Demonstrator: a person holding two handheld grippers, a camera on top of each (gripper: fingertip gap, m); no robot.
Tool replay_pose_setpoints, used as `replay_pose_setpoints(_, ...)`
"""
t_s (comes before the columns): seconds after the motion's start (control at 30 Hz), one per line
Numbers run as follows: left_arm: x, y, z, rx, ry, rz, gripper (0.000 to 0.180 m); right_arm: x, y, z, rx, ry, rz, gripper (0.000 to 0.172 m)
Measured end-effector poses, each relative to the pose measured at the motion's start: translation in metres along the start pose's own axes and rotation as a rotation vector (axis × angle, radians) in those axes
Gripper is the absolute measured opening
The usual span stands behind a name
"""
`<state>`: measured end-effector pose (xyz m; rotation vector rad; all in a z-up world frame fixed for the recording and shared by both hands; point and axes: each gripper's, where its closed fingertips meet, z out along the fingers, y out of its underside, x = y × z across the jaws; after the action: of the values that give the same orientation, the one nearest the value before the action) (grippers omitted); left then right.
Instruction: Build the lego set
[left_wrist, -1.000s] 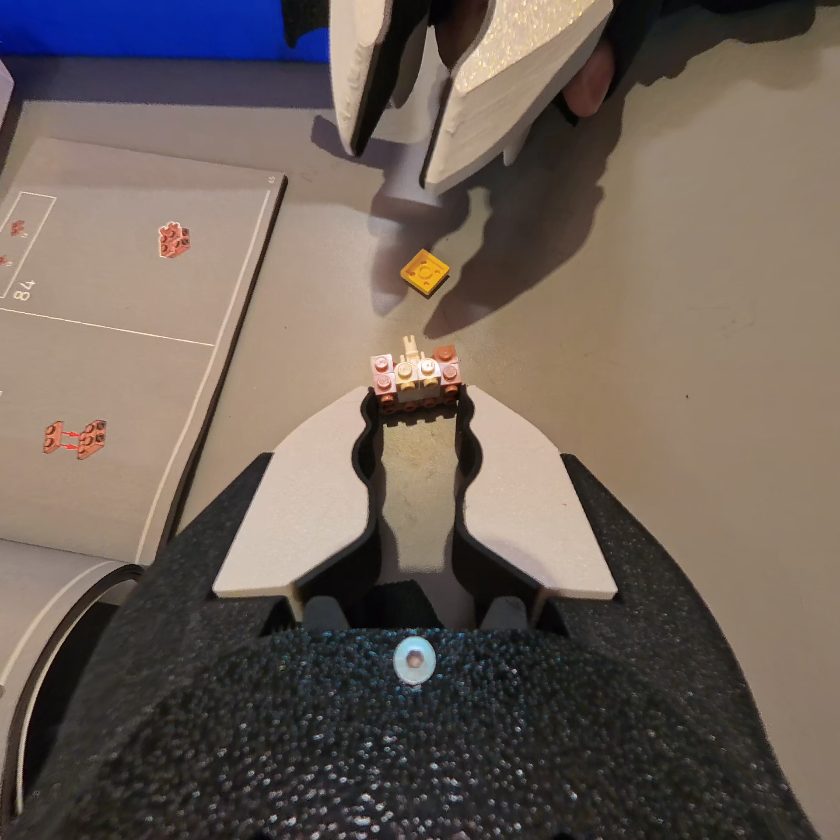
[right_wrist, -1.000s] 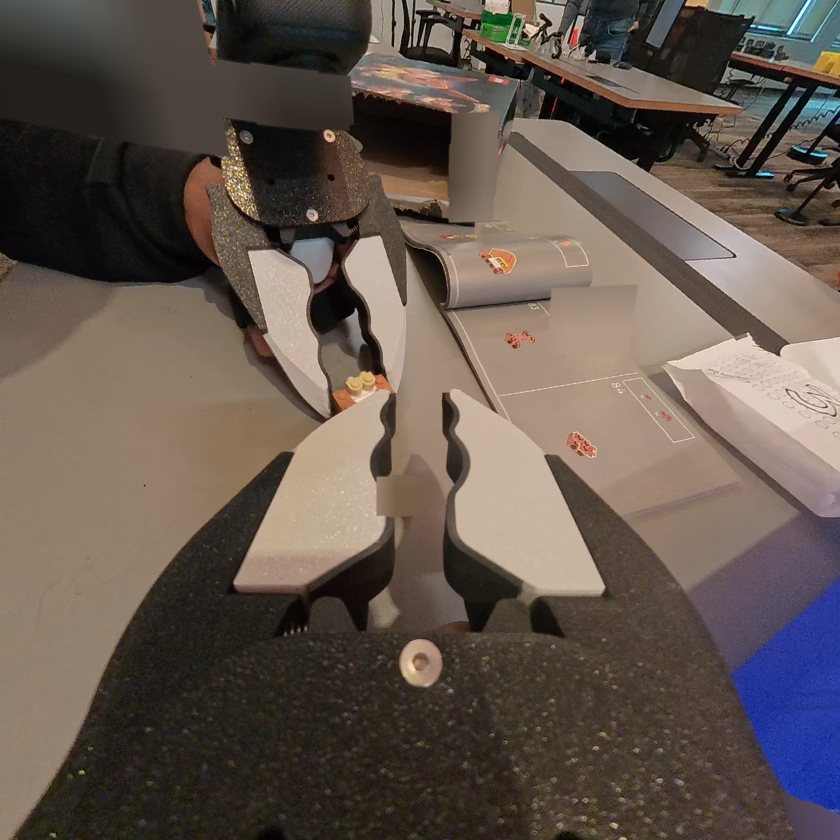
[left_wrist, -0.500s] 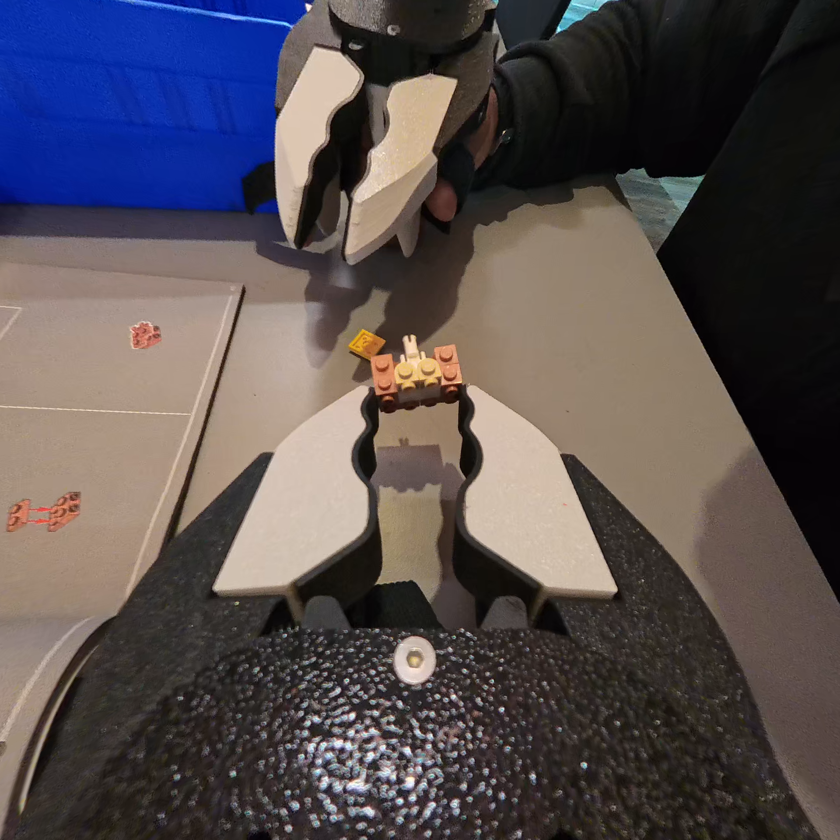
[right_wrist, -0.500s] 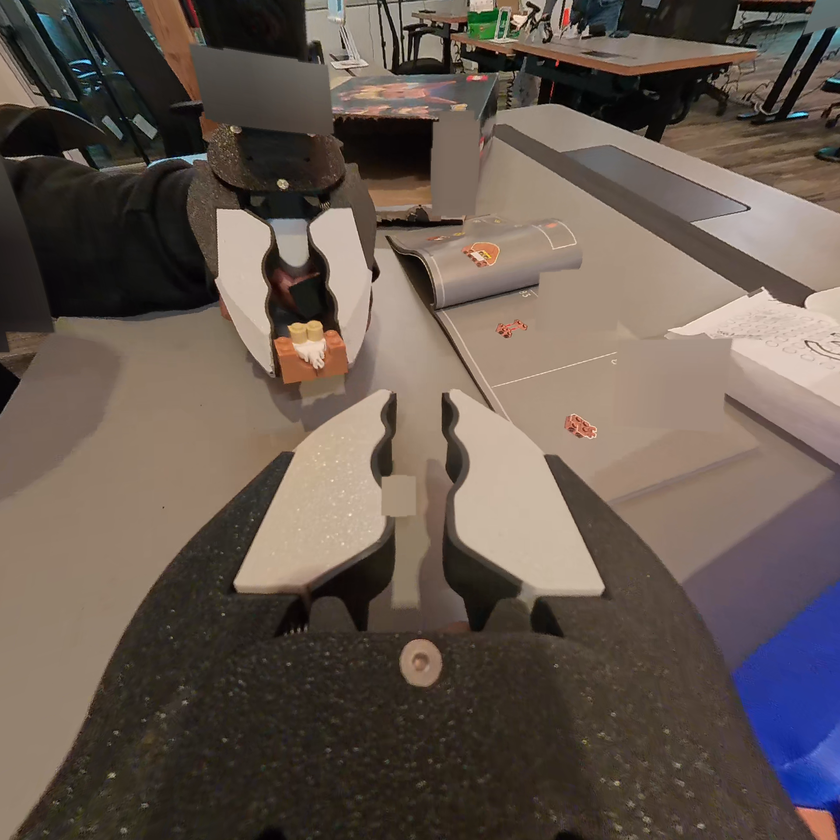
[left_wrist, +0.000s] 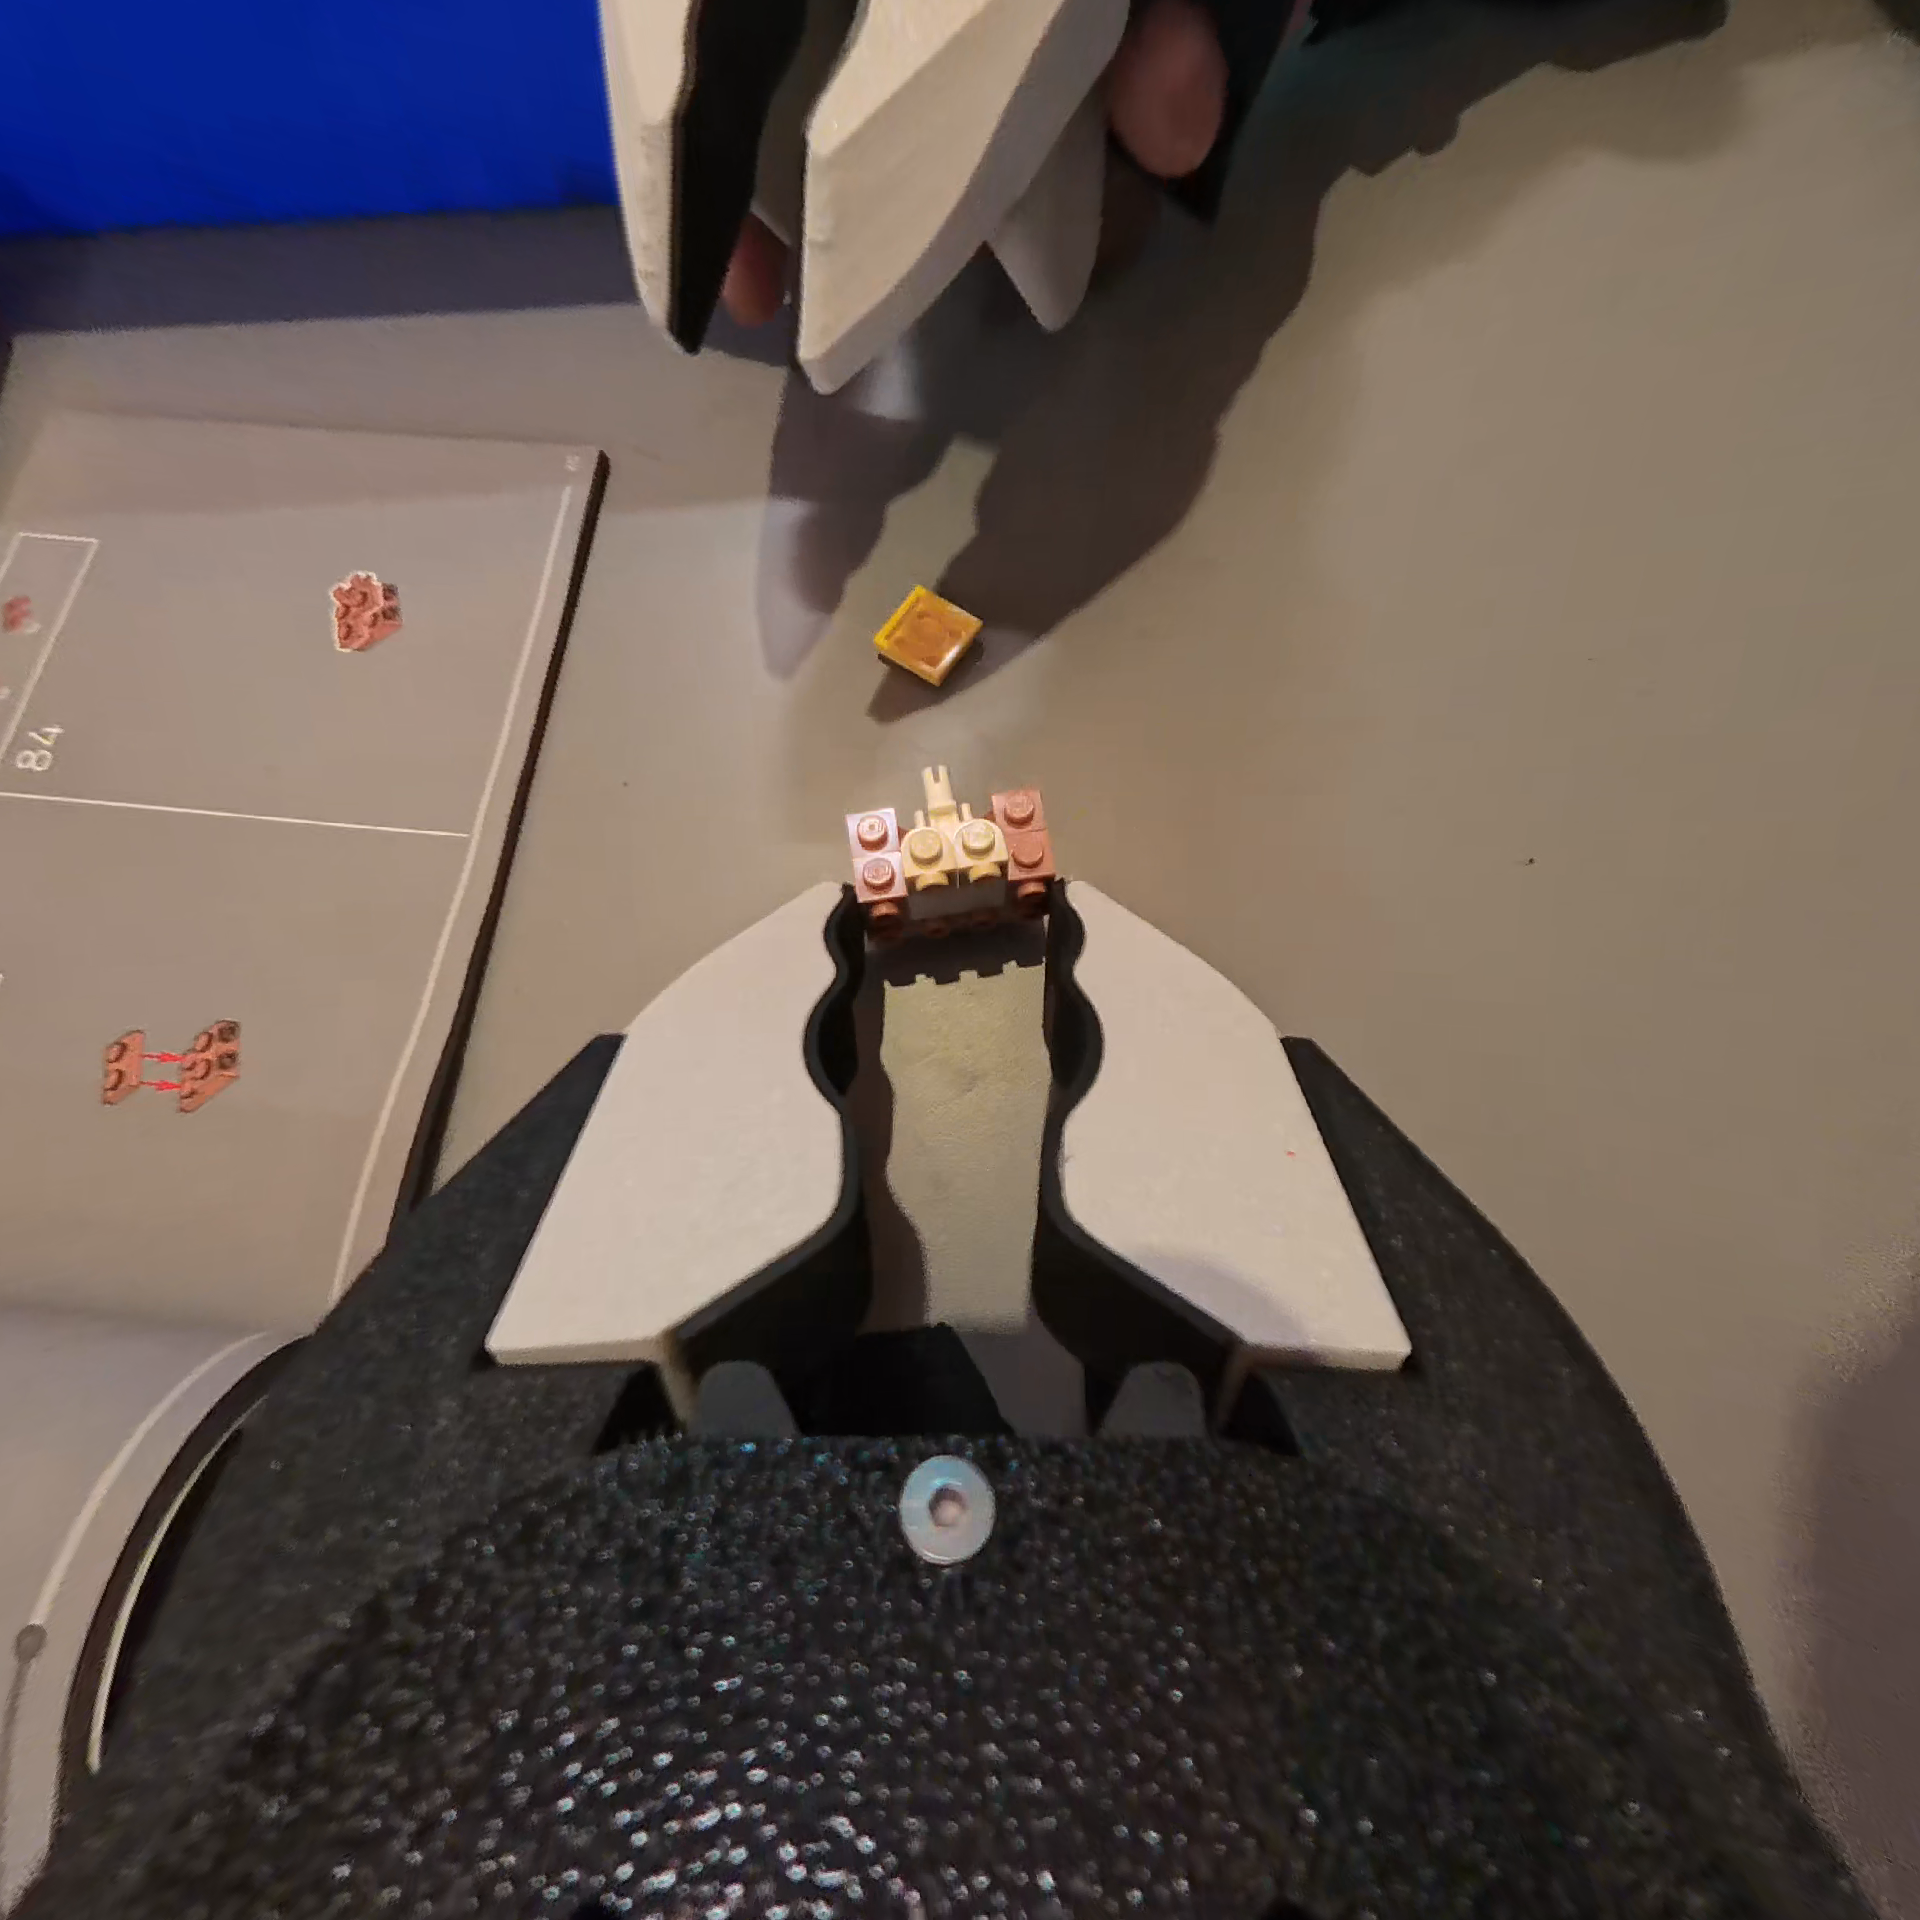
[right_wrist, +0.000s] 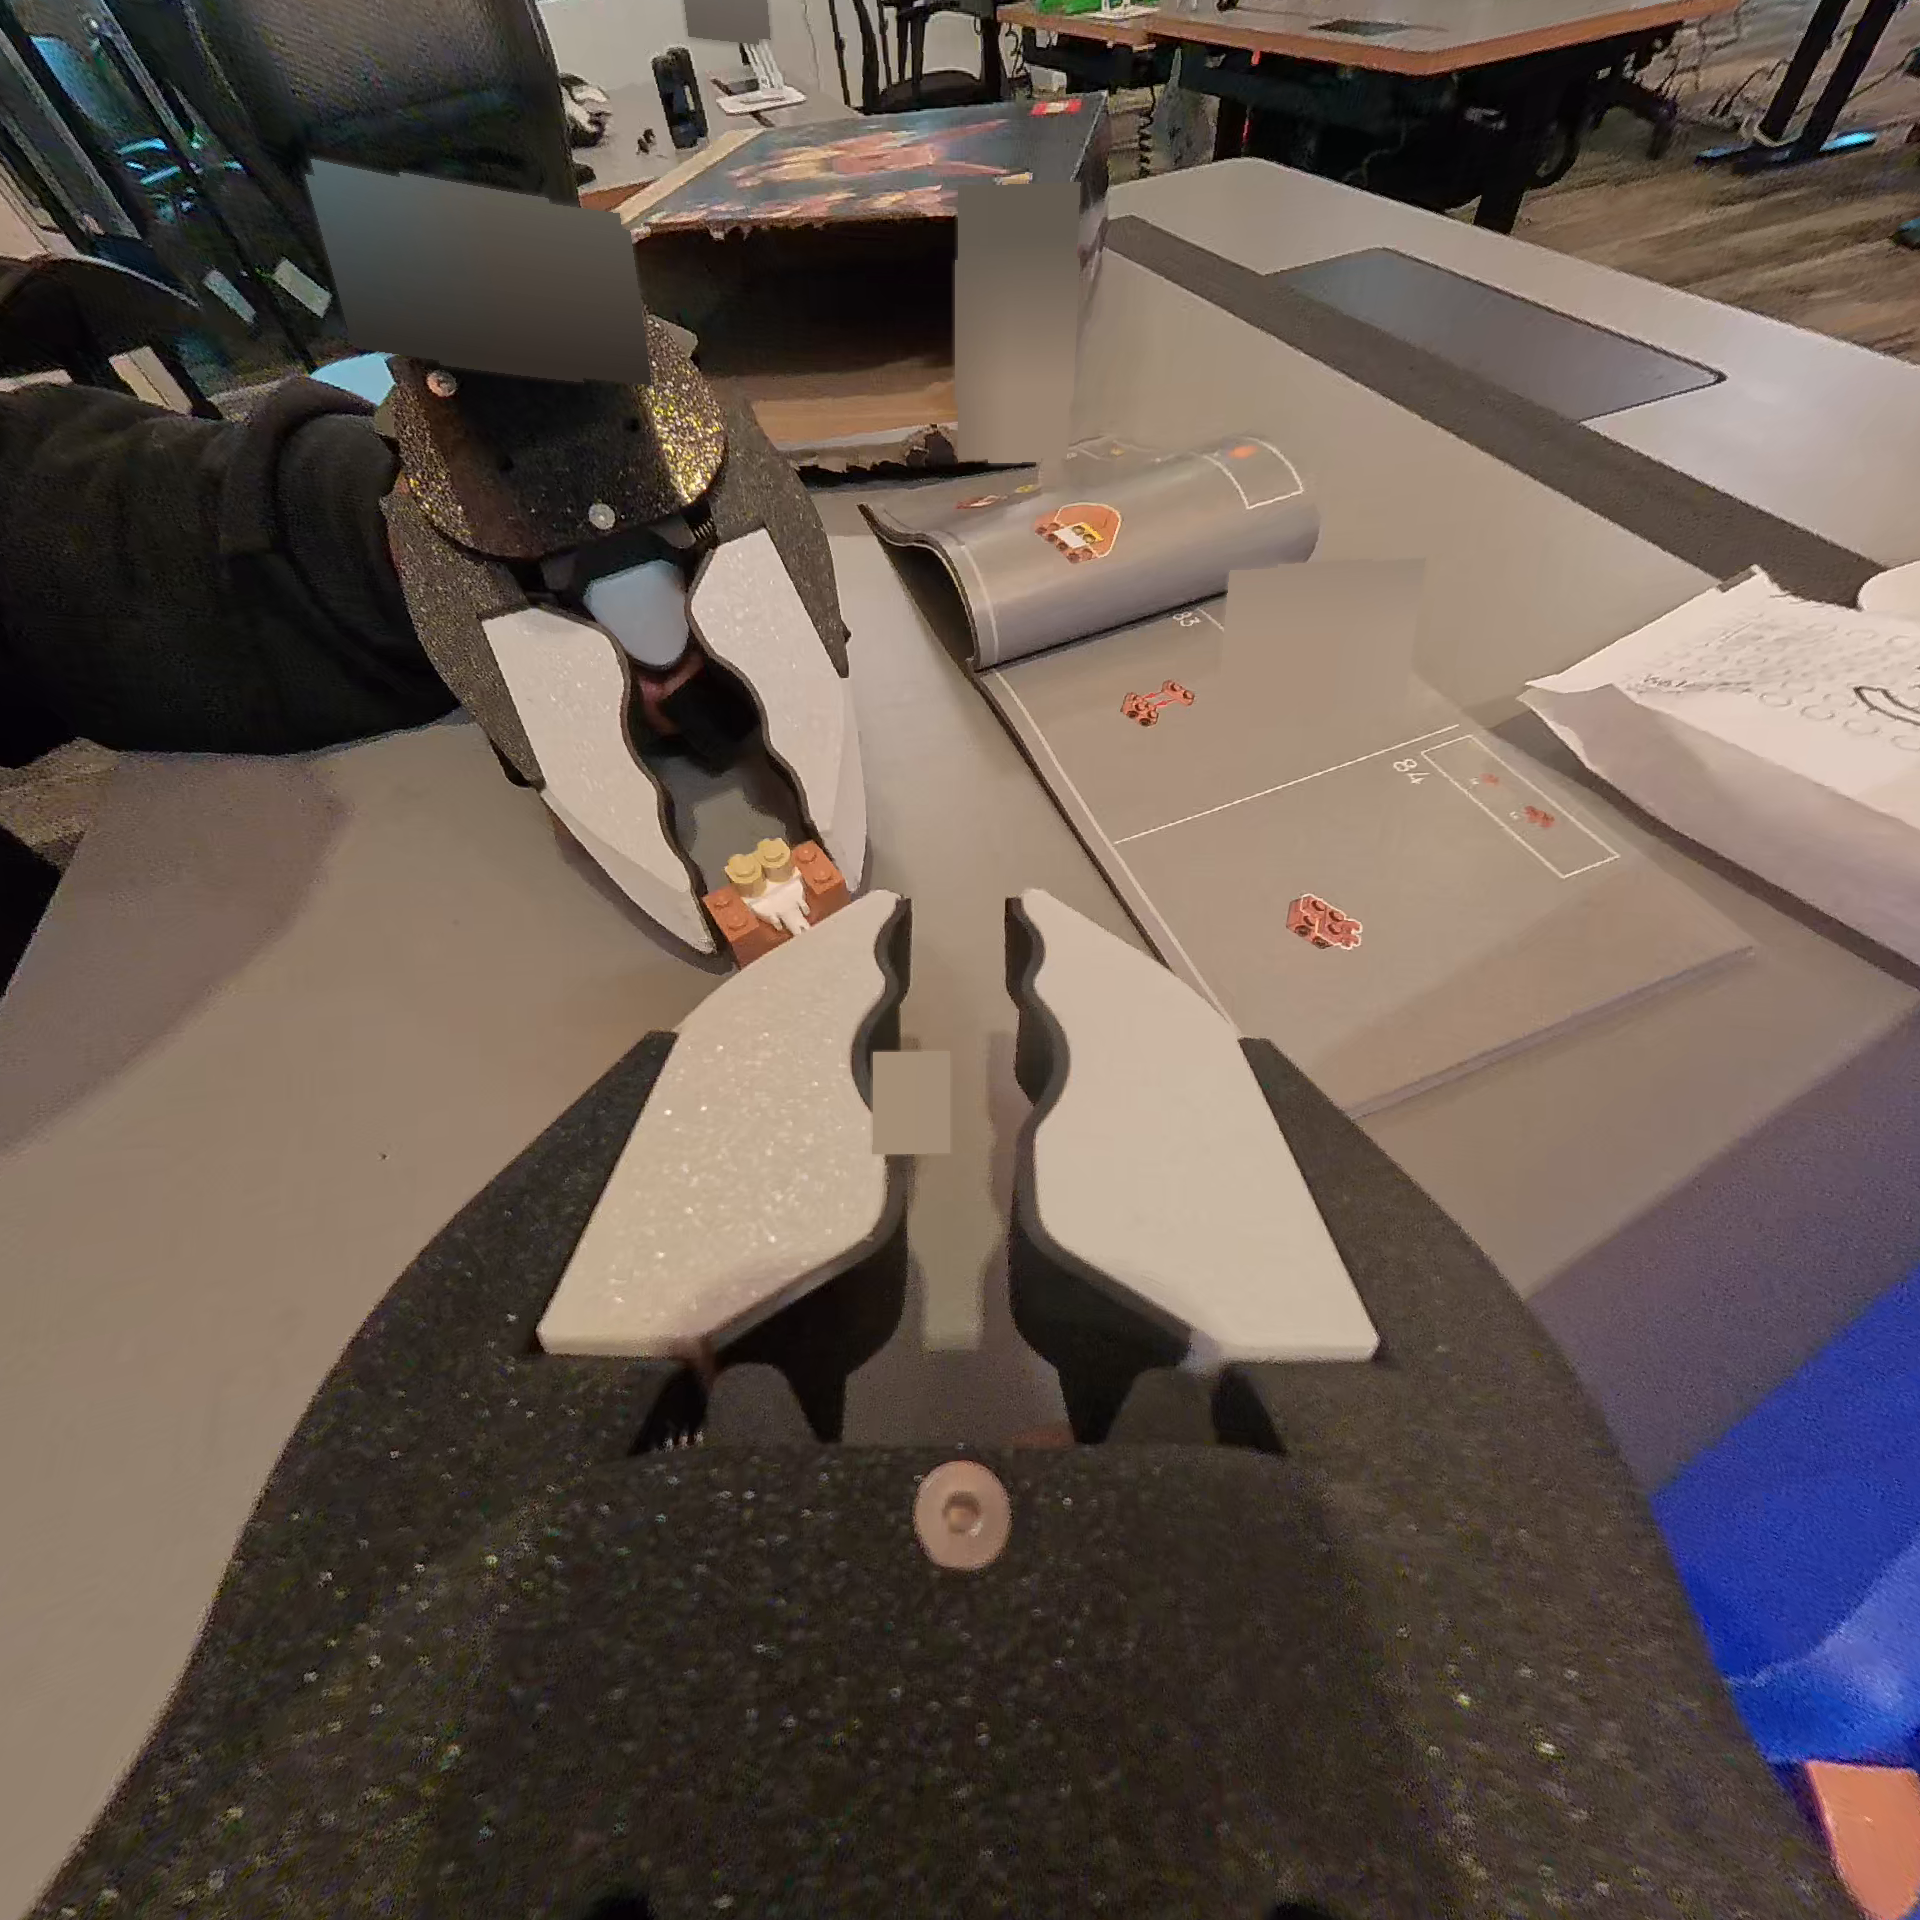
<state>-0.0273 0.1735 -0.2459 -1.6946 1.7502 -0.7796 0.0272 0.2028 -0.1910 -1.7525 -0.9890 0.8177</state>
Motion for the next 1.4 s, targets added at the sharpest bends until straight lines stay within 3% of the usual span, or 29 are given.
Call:
replay_pose_setpoints(0.73, 0.0, -0.002, -0.006, 0.033, 0.054, -0.062, 0.033, -0.001, 0.006, 0.006, -0.056, -0.024, 0.018, 0.019)
replay_pose_setpoints(1.07, 0.001, -0.001, -0.005, 0.026, 0.045, -0.043, 0.033, -0.002, 0.02, 0.016, -0.171, 0.059, -0.111, 0.031)
replay_pose_setpoints(1.27, 0.001, -0.001, -0.005, 0.025, 0.032, -0.031, 0.033, -0.001, 0.024, 0.014, -0.198, 0.061, -0.09, 0.035)
replay_pose_setpoints(1.4, 0.0, -0.001, -0.005, 0.023, 0.027, -0.028, 0.033, -0.006, 0.041, 0.011, -0.312, 0.059, -0.135, 0.036)
